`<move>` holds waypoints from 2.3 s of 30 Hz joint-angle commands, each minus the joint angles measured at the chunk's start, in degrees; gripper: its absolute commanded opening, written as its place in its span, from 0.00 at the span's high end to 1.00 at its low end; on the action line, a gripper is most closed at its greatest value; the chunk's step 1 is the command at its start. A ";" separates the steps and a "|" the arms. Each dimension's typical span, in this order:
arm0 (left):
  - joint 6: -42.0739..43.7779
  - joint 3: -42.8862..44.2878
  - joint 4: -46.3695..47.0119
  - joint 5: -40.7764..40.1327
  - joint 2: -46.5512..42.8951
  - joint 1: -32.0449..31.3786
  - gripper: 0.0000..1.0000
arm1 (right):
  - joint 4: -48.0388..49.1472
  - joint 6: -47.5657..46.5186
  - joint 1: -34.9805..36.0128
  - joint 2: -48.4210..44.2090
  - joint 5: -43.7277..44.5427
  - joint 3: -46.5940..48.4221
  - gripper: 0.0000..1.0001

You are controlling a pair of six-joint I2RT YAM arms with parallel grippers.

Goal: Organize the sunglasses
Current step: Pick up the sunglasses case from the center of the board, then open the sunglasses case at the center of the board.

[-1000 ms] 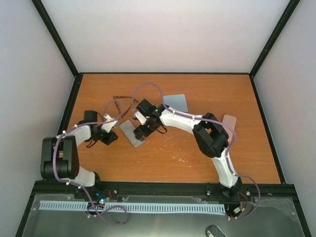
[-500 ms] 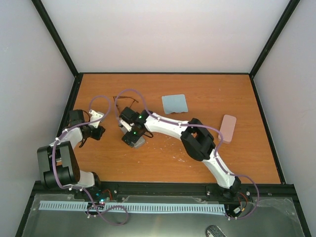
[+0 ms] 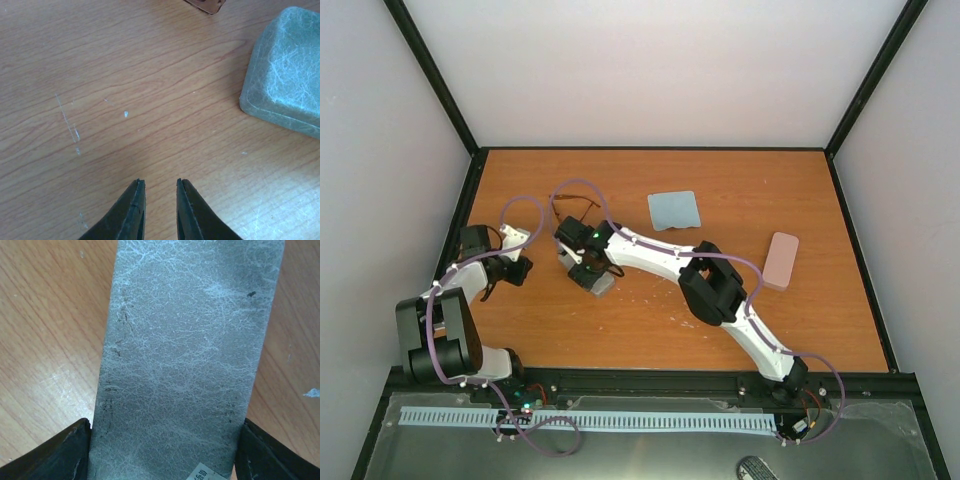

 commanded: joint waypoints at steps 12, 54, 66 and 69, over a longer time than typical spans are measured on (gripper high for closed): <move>0.33 6.31 -3.94 16.21 -0.45 0.15 0.81 | 7.05 4.84 -6.10 -7.89 -11.24 -10.55 0.51; -3.87 17.10 -5.91 37.45 9.91 -11.97 0.41 | 41.21 20.03 -18.55 -22.43 -49.68 -36.74 0.69; -3.22 17.36 -6.52 38.67 11.21 -12.03 0.43 | 43.31 20.47 -18.15 -23.27 -51.33 -36.82 0.92; -3.34 17.96 -6.44 38.02 12.31 -12.30 0.44 | 43.04 19.97 -17.90 -23.75 -51.73 -36.99 0.97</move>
